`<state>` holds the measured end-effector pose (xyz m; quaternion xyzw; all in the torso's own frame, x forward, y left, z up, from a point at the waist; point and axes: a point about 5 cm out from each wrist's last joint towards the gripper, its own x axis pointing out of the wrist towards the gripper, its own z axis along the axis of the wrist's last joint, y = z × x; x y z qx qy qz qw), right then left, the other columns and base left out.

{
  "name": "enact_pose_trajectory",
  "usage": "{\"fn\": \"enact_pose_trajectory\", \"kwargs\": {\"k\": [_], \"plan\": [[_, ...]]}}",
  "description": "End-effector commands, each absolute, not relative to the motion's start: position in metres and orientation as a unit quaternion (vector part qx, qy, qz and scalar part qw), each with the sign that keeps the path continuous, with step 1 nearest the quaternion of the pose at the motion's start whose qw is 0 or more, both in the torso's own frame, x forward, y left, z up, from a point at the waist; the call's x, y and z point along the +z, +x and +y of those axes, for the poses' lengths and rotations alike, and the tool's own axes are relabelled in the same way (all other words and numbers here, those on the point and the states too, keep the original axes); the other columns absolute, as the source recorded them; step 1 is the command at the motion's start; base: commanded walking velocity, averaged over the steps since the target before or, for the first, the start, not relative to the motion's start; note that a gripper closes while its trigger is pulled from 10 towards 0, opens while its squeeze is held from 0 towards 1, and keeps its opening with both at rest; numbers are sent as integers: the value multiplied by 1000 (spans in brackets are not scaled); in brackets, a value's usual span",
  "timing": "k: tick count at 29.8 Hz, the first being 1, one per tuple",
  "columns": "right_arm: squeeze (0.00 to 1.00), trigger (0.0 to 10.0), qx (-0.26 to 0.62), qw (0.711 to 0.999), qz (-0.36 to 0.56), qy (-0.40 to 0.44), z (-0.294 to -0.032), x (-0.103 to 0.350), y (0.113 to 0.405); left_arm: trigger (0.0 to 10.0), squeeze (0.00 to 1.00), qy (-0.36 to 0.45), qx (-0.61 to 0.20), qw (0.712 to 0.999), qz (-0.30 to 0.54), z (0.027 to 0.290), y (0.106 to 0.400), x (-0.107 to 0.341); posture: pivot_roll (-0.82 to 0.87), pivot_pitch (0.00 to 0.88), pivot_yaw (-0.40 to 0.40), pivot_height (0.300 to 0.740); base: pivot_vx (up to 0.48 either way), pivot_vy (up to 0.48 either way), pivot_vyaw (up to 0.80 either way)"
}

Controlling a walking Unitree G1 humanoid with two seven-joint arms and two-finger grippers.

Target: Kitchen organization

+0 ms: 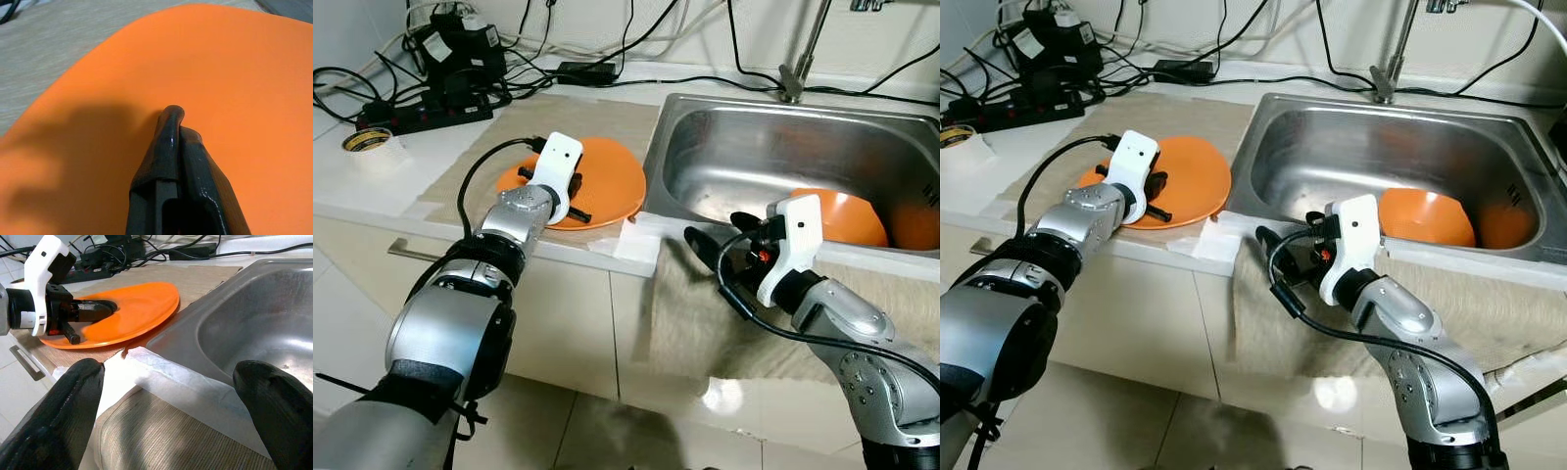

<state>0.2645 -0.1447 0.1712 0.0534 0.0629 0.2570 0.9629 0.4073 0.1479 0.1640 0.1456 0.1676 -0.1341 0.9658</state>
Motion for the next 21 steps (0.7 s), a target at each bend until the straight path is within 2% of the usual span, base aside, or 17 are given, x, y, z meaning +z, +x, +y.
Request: {"fn": "enact_pose_trajectory", "kwargs": {"k": [1,3,8,16,19,21], "plan": [[0,10000,257,963,63,48,-143,170,263,10000,0,150,-116,970,155,155,411,174,-95,28,53,728,0,0,0],[0,10000,257,963,64,48,-143,170,263,10000,0,145,-113,972,145,156,412,178,-94,27,51,728,0,0,0],[0,10000,256,963,70,44,-144,166,263,10000,0,140,-93,984,60,157,422,219,-84,22,42,728,0,0,0],[0,10000,257,963,69,41,-140,163,265,10000,0,138,-98,985,25,156,424,239,-55,14,43,728,0,0,0],[0,10000,238,969,62,33,-142,162,269,10000,0,95,-108,990,-1,156,421,233,-49,10,47,728,0,0,0],[0,10000,208,977,54,1,-148,160,273,10000,0,52,-111,991,-50,154,416,235,-49,7,48,728,0,0,0]]}}
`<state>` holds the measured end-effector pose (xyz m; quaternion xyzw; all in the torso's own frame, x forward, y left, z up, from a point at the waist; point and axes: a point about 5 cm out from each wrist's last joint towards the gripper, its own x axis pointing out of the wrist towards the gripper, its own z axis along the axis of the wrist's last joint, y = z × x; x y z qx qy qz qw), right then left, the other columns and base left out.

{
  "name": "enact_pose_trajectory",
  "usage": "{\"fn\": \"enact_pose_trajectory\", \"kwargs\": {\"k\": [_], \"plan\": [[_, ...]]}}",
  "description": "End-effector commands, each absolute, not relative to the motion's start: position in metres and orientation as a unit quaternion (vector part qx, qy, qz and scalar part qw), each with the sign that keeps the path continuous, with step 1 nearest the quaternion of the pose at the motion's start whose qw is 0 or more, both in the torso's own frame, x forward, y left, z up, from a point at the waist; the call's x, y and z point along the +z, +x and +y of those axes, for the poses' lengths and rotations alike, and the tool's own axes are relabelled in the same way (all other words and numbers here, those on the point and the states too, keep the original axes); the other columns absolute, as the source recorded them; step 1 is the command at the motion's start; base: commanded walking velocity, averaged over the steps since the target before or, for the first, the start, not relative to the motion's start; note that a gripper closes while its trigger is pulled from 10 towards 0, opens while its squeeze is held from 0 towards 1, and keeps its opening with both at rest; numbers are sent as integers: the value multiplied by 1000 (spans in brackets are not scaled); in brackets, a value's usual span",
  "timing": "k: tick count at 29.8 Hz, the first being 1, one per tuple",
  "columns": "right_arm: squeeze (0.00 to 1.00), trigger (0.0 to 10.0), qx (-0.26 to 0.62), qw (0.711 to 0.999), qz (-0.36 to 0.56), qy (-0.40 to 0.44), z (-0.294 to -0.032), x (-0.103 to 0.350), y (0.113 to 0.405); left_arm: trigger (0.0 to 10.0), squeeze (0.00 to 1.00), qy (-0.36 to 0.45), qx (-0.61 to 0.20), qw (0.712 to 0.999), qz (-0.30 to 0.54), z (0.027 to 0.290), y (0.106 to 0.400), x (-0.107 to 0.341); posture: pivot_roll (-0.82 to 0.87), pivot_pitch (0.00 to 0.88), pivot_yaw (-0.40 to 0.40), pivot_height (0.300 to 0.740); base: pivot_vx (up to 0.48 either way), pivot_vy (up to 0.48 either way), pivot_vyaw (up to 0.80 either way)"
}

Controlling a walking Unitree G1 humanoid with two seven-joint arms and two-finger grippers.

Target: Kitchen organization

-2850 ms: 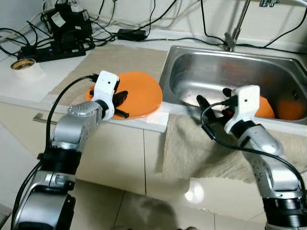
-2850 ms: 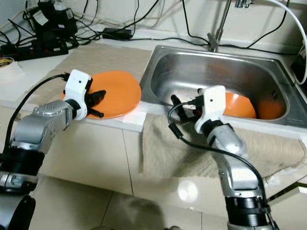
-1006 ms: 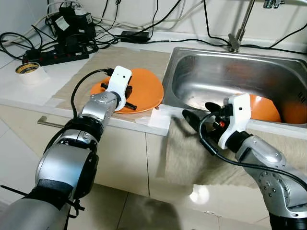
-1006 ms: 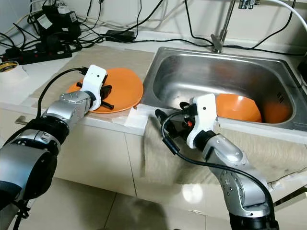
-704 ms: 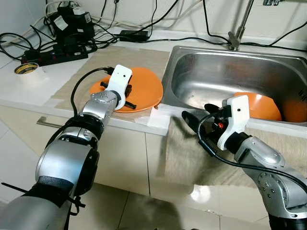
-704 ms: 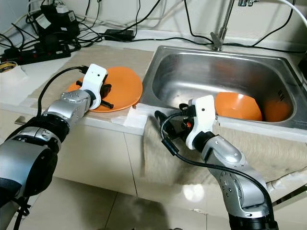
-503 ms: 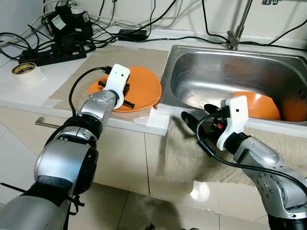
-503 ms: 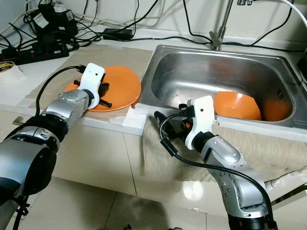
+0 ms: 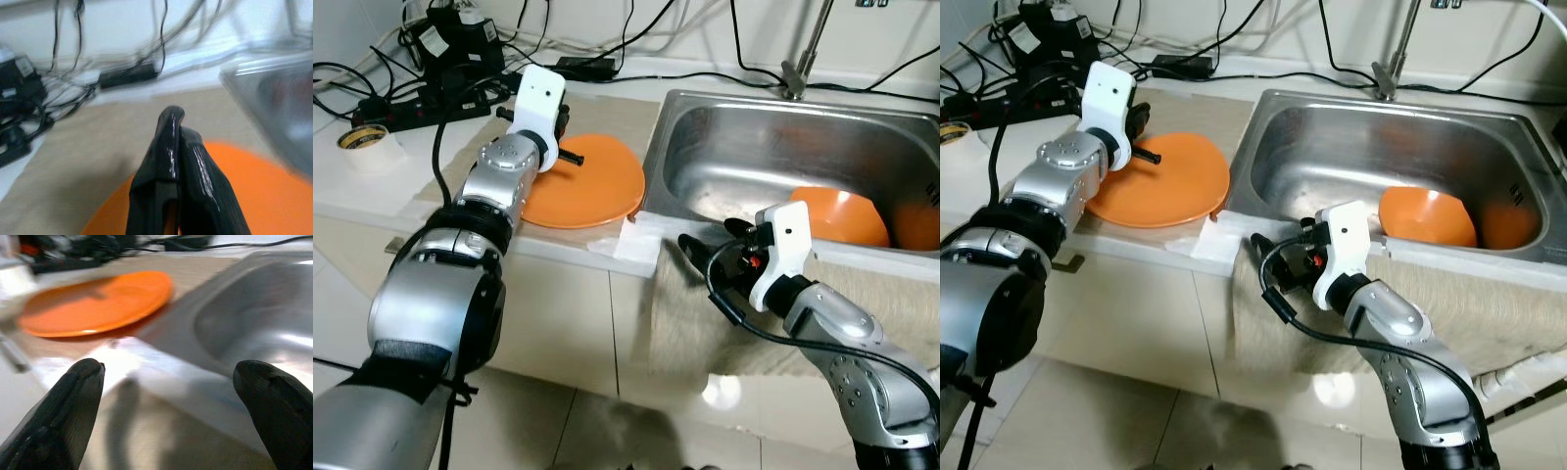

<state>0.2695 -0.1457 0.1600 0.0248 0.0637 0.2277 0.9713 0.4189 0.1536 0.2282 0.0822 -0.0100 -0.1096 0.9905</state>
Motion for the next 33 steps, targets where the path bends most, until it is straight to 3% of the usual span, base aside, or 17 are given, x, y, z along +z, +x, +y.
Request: {"fn": "enact_pose_trajectory", "kwargs": {"k": [1,10,24,33], "plan": [[0,10000,208,977,54,1,-148,160,273,10000,0,52,-111,991,-50,154,416,235,-49,7,48,728,0,0,0],[0,10000,168,983,37,-56,-154,153,280,10000,0,-5,-97,989,-114,148,398,228,-30,1,28,728,388,0,0],[0,10000,152,985,20,-75,-154,144,285,10000,0,2,-119,987,-110,138,385,221,-31,2,28,728,480,0,0],[0,10000,152,985,18,-76,-156,140,286,10000,0,24,-109,989,-95,138,382,217,-29,1,24,728,0,0,0]]}}
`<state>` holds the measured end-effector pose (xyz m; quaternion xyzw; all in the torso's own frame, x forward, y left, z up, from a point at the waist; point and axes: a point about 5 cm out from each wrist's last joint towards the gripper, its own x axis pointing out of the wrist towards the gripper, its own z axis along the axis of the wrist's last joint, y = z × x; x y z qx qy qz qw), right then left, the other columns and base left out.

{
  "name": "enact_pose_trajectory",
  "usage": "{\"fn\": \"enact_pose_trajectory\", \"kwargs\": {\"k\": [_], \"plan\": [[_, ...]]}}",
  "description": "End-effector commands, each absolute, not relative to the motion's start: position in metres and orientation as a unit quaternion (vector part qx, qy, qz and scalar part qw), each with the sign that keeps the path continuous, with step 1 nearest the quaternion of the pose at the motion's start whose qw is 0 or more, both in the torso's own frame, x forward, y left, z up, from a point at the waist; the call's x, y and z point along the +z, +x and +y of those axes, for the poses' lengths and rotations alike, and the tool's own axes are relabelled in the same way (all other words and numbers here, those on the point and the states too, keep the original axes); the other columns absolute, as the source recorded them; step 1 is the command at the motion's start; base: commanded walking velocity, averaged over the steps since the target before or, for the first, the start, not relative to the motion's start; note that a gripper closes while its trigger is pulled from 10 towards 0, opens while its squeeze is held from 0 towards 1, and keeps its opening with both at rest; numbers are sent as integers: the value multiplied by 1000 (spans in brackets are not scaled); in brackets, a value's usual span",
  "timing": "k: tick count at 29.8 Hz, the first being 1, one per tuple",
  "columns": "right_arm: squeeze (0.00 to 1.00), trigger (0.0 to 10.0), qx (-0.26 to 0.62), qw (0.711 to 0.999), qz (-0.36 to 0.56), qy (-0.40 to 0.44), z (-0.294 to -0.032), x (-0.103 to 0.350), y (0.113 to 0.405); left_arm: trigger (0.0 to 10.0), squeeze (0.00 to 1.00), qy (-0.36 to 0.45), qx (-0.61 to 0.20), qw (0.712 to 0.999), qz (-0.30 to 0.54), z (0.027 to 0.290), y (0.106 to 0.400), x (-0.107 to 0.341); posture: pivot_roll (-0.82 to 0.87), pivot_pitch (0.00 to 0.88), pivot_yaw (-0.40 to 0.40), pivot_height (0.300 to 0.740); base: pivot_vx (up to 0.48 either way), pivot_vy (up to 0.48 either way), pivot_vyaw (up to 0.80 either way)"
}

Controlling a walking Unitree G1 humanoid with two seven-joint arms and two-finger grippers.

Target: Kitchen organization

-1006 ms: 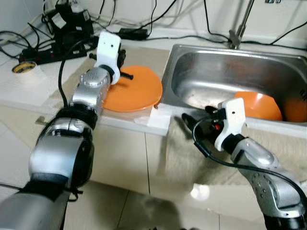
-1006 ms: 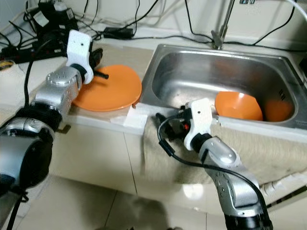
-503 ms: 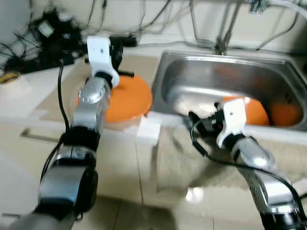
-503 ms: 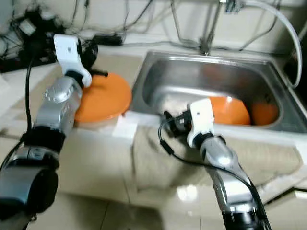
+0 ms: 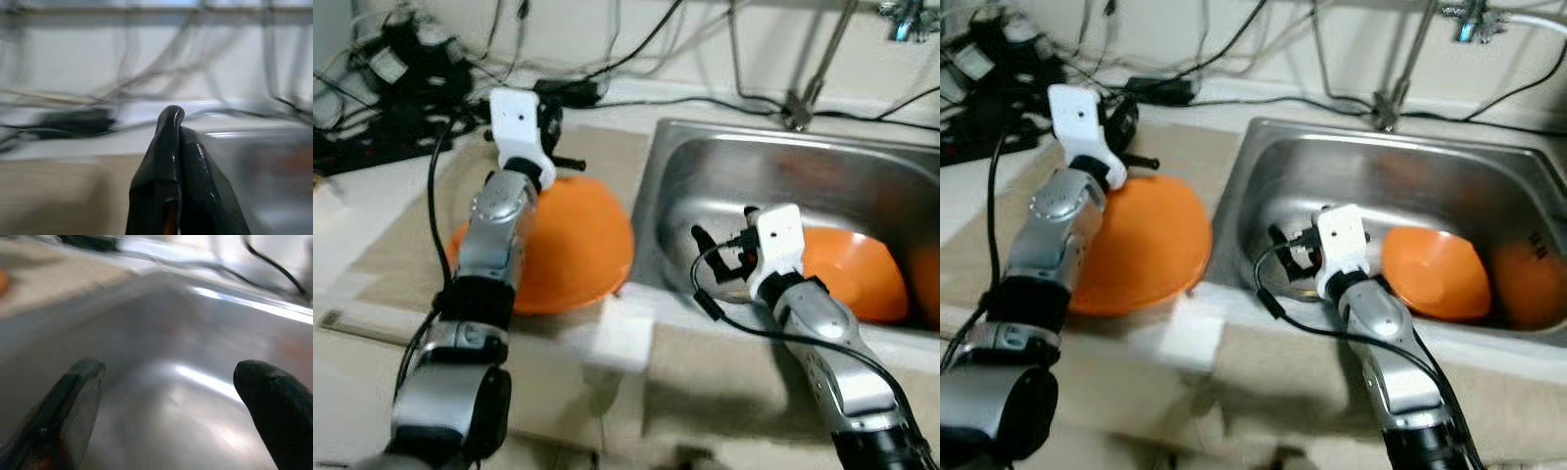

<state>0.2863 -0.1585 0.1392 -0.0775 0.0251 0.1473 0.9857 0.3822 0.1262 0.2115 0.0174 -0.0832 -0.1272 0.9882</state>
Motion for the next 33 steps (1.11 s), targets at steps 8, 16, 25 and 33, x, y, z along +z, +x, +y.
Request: {"fn": "enact_pose_trajectory", "kwargs": {"k": [8,16,25,33], "plan": [[0,10000,159,985,8,-70,-154,144,287,10000,0,77,-106,991,-39,163,385,232,-29,5,29,728,0,0,0],[0,10000,155,985,6,-71,-157,144,286,10000,0,94,-132,983,88,210,373,236,-10,13,44,728,0,0,0],[0,10000,157,985,7,-69,-155,142,285,10000,0,89,-131,976,147,231,357,231,2,21,46,728,0,0,0],[0,10000,166,984,13,-56,-154,140,286,10000,0,78,-210,956,188,214,334,229,5,23,44,728,0,0,0]]}}
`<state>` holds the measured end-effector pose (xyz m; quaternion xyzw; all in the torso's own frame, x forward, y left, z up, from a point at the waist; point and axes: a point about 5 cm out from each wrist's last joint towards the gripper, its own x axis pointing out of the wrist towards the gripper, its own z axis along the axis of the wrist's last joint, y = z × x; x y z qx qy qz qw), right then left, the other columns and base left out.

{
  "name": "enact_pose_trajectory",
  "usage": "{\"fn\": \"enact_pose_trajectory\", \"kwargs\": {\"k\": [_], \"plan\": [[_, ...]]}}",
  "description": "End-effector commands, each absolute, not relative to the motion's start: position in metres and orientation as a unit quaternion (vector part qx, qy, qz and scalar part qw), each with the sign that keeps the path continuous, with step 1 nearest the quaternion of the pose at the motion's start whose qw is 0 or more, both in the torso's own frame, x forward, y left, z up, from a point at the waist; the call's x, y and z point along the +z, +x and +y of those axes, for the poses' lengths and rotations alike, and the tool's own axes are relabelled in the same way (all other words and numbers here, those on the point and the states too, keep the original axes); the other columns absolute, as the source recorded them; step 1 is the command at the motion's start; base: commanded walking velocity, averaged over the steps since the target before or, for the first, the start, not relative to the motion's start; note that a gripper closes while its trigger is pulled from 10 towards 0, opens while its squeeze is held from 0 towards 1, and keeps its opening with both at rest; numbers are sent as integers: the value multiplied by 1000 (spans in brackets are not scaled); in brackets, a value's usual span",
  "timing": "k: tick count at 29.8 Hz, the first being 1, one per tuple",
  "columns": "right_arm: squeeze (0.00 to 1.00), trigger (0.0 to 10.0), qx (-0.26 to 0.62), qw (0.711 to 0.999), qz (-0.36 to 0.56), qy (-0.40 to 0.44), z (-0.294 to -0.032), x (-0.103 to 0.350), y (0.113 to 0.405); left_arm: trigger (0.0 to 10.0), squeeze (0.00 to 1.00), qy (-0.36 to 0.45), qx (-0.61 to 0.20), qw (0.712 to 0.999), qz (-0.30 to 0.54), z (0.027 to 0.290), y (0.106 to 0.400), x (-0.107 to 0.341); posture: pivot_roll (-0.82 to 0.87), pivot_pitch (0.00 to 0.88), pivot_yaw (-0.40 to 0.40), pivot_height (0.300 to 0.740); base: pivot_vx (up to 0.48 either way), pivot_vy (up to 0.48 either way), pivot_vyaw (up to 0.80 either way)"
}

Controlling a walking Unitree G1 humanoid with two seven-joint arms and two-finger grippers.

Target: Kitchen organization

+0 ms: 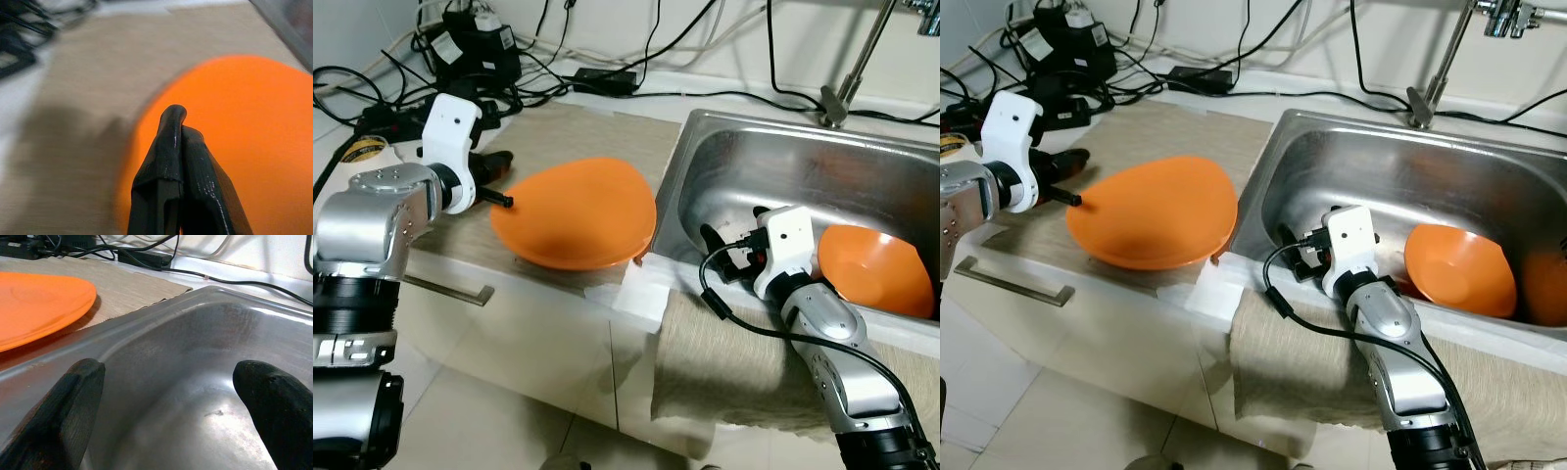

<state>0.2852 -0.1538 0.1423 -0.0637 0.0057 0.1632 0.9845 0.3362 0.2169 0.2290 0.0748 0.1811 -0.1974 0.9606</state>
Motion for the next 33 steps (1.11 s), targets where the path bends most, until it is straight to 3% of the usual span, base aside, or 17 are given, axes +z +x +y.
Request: {"fn": "enact_pose_trajectory", "kwargs": {"k": [1,11,19,23,26,33], "plan": [[0,10000,167,985,14,-51,-154,141,286,10000,0,75,-217,955,188,213,332,229,16,32,37,728,0,0,0],[0,10000,165,985,7,-46,-160,149,292,10000,0,81,-275,932,220,204,309,223,21,28,35,728,0,0,0],[0,10000,167,985,11,-40,-160,147,292,10000,0,82,-251,929,259,215,306,200,20,19,31,728,0,0,0],[0,10000,167,986,11,-21,-160,150,295,10000,0,84,-250,925,274,217,303,190,19,14,29,728,0,0,0],[0,10000,172,984,-3,39,-160,167,302,10000,0,69,-233,920,307,227,300,167,17,7,22,728,0,0,0],[0,10000,176,982,-16,59,-162,180,308,10000,0,38,-202,916,344,244,298,140,18,3,16,728,0,0,0]]}}
